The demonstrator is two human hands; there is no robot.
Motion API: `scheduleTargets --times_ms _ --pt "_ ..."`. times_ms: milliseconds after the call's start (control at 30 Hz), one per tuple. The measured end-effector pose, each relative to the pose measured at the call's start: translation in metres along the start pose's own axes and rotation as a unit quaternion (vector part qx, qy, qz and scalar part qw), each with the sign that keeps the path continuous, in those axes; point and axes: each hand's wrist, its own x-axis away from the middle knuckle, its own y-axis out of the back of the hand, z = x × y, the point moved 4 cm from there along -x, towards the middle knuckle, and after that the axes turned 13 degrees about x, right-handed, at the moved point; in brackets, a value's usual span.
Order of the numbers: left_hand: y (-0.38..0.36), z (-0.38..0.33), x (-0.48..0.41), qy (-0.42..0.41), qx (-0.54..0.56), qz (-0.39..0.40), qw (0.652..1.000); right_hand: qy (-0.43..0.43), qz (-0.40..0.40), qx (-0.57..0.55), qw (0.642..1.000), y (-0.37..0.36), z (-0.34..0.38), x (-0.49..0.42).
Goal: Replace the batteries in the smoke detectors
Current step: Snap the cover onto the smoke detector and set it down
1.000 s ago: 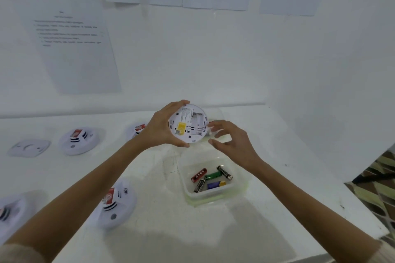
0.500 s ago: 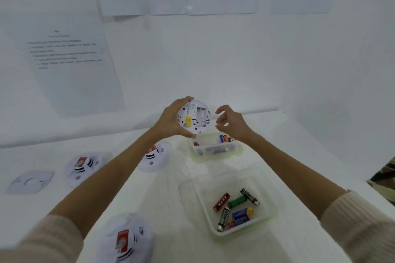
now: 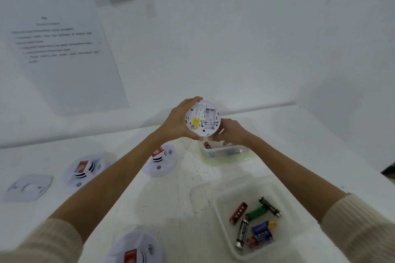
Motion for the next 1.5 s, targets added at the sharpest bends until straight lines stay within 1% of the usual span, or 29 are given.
scheduleTargets --times_ms 67,167,233,333,367,433,500,567,667,700,733,767,800,900,967,1100,1200,1300,1367,1433,1467,1500 --pt "0.001 0.0 0.0 -0.004 -0.004 -0.001 1.0 -0.005 0.008 0.04 0.999 -0.005 0.004 -0.004" --pt "0.003 -0.002 0.004 -0.013 0.001 -0.005 1.0 0.014 0.042 0.149 0.988 -0.016 0.009 -0.008" --pt "0.005 -0.004 0.006 -0.014 0.011 -0.014 1.0 0.021 0.047 0.163 0.985 -0.017 0.012 -0.01" --pt "0.012 -0.008 0.01 -0.013 0.014 -0.032 0.999 0.008 0.027 0.149 0.988 -0.015 0.012 -0.011" --pt "0.014 -0.008 0.01 -0.014 0.012 -0.035 0.999 -0.005 0.014 0.121 0.993 -0.012 0.01 -0.011" --pt "0.018 -0.009 0.011 -0.013 0.014 -0.043 0.999 -0.037 -0.011 -0.001 0.999 -0.005 0.005 -0.006" --pt "0.021 -0.01 0.013 -0.013 0.019 -0.048 0.999 -0.053 -0.047 -0.141 0.987 0.008 0.001 0.001" --pt "0.021 -0.012 0.012 -0.014 0.022 -0.05 0.998 -0.058 -0.122 -0.24 0.961 0.025 -0.002 0.008" --pt "0.019 -0.014 0.01 -0.016 0.022 -0.043 0.999 -0.035 -0.266 -0.34 0.901 0.051 0.005 0.019" --pt "0.018 -0.014 0.009 -0.017 0.02 -0.041 0.999 -0.02 -0.296 -0.361 0.884 0.058 0.01 0.022" --pt "0.016 -0.016 0.008 -0.019 0.018 -0.038 0.999 -0.003 -0.311 -0.371 0.875 0.063 0.017 0.025" --pt "0.015 -0.017 0.007 -0.022 0.016 -0.036 0.999 0.013 -0.314 -0.369 0.875 0.066 0.023 0.026" --pt "0.013 -0.018 0.006 -0.025 0.015 -0.035 0.999 0.03 -0.307 -0.353 0.883 0.066 0.029 0.027" --pt "0.011 -0.022 0.004 -0.03 0.02 -0.035 0.999 0.077 -0.292 -0.239 0.923 0.062 0.042 0.025" --pt "0.011 -0.022 0.004 -0.033 0.026 -0.039 0.998 0.095 -0.29 -0.181 0.935 0.055 0.045 0.026" --pt "0.015 -0.02 0.006 -0.029 0.038 -0.057 0.997 0.139 -0.292 -0.172 0.93 0.046 0.049 0.035" --pt "0.021 -0.017 0.008 -0.014 0.054 -0.092 0.994 0.177 -0.279 -0.17 0.928 0.036 0.05 0.04" --pt "0.023 -0.017 0.009 -0.02 0.052 -0.103 0.993 0.194 -0.282 -0.14 0.929 0.027 0.049 0.04" --pt "0.02 -0.019 0.01 -0.027 0.057 -0.093 0.994 0.183 -0.322 -0.101 0.923 0.025 0.049 0.039" --pt "0.018 -0.021 0.011 -0.04 0.06 -0.094 0.993 0.156 -0.371 -0.031 0.915 0.027 0.047 0.037" --pt "0.018 -0.022 0.011 -0.047 0.06 -0.096 0.992 0.143 -0.38 -0.018 0.914 0.028 0.047 0.035" --pt "0.018 -0.023 0.01 -0.054 0.059 -0.098 0.992 0.135 -0.365 -0.041 0.92 0.029 0.046 0.034"
